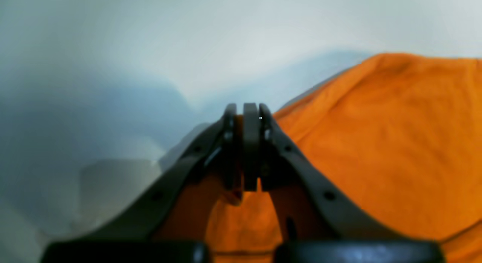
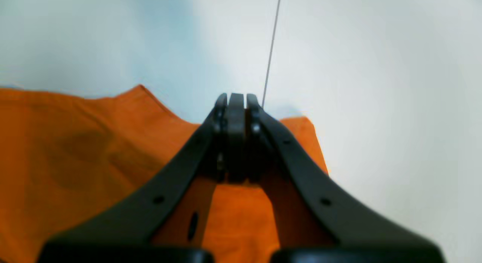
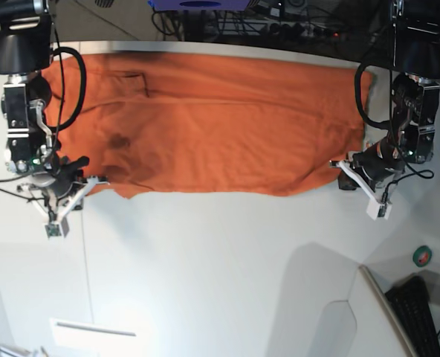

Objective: Layout the t-shirt on the table in an organized manner, then fold the t-shirt properly
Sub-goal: 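Lift the hem with both grippers and fold it over toward the collar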

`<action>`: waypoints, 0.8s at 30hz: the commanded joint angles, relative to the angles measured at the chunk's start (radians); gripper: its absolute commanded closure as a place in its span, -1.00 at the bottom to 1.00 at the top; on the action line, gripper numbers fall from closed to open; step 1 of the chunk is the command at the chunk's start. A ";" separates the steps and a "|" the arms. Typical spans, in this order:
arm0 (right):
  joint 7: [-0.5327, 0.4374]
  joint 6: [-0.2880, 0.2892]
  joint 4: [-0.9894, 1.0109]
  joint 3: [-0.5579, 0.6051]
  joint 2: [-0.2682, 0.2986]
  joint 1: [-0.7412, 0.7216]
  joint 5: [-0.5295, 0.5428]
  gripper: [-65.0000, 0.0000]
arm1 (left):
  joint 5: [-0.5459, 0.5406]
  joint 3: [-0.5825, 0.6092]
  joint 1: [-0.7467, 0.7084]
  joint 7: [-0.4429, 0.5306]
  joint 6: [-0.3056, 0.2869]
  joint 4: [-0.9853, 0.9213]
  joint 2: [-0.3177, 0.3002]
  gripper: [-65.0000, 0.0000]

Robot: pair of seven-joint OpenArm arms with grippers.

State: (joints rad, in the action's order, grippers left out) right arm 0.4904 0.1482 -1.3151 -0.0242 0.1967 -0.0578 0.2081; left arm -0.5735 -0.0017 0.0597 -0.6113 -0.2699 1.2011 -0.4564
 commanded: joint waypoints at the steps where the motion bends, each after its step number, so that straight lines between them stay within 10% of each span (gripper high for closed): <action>1: -0.020 0.001 -0.034 -0.003 0.007 -0.007 0.007 1.00 | -0.009 -0.030 0.002 0.008 -0.002 0.036 -0.023 1.00; 24: -0.020 0.001 -0.231 -0.067 0.050 0.180 0.007 1.00 | -0.007 -0.232 -0.148 -0.078 -0.144 0.158 -0.048 1.00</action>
State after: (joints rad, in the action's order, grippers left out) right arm 0.4911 0.1490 -1.5238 -0.0872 0.2356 0.1287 0.2111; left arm -0.5694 -0.2249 -0.1009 -0.7078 -0.4061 1.3418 -0.4789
